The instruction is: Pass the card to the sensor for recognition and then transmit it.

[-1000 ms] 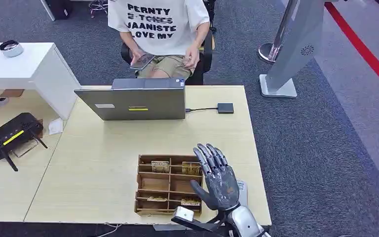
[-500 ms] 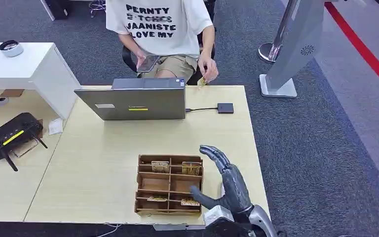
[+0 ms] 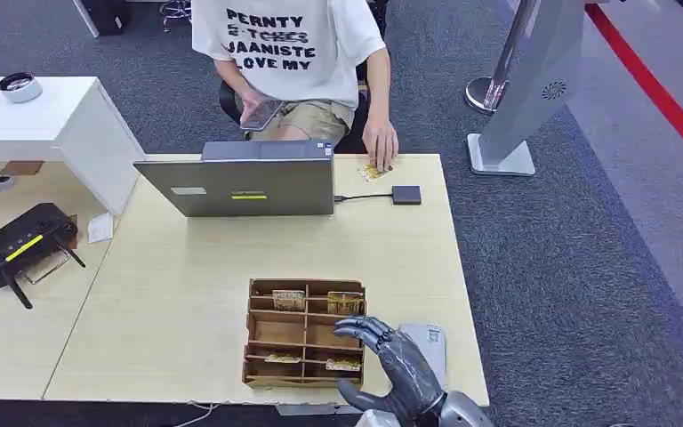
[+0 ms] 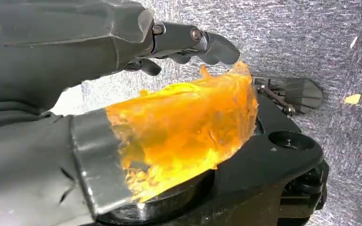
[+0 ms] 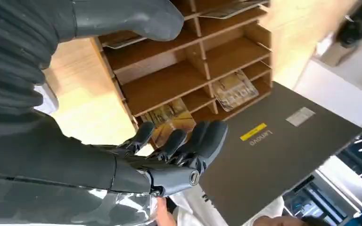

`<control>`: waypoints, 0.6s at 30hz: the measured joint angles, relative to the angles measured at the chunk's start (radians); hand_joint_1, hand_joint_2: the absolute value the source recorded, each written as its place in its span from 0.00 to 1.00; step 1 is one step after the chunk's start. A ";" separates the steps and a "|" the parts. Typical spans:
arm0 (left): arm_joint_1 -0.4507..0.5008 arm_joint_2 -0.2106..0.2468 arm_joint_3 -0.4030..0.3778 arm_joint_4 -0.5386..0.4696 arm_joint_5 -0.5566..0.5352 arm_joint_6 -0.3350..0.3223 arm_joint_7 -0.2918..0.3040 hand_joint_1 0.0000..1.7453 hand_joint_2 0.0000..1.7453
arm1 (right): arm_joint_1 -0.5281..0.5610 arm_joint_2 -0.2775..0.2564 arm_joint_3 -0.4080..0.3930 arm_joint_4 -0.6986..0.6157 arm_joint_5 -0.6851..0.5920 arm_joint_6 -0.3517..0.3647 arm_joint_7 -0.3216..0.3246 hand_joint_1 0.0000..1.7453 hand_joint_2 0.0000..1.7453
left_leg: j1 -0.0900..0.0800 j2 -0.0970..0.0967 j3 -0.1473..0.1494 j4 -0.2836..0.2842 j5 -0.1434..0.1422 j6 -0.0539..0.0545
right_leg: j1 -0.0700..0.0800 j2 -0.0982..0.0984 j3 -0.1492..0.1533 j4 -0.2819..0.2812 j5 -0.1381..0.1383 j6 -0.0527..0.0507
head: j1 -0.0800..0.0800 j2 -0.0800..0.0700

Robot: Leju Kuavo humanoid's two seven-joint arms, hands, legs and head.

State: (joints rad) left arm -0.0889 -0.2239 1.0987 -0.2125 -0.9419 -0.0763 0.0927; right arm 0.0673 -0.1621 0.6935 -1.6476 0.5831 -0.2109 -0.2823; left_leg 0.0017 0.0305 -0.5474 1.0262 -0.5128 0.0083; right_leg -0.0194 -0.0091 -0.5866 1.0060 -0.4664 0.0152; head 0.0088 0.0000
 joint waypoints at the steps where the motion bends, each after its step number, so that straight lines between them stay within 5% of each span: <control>1: 0.000 0.000 0.000 0.000 -0.001 0.000 0.000 0.00 0.00 | -0.004 -0.001 0.005 0.011 0.024 -0.016 0.006 0.38 1.00 | 0.000 0.000 0.000 0.000 0.000 0.000 | 0.000 0.000 0.000 0.000 0.000 0.000 | 0.000 0.000; 8: 0.000 0.000 0.000 0.000 -0.006 0.002 0.000 0.00 0.00 | -0.040 -0.002 0.035 0.092 0.200 -0.146 0.076 0.35 1.00 | 0.000 0.000 0.000 0.000 0.000 0.000 | 0.000 0.000 0.000 0.000 0.000 0.000 | 0.000 0.000; 18: 0.000 0.000 0.000 0.000 -0.011 0.002 0.000 0.00 0.00 | -0.056 -0.002 0.052 0.153 0.223 -0.173 0.095 0.30 1.00 | 0.000 0.000 0.000 0.000 0.000 0.000 | 0.000 0.000 0.000 0.000 0.000 0.000 | 0.000 0.000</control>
State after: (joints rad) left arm -0.0889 -0.2239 1.0990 -0.2125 -0.9525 -0.0744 0.0931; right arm 0.0112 -0.1644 0.7450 -1.4942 0.8057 -0.3838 -0.1877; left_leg 0.0017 0.0304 -0.5474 1.0262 -0.5128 0.0083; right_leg -0.0193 -0.0091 -0.5866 1.0060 -0.4664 0.0152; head 0.0088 0.0000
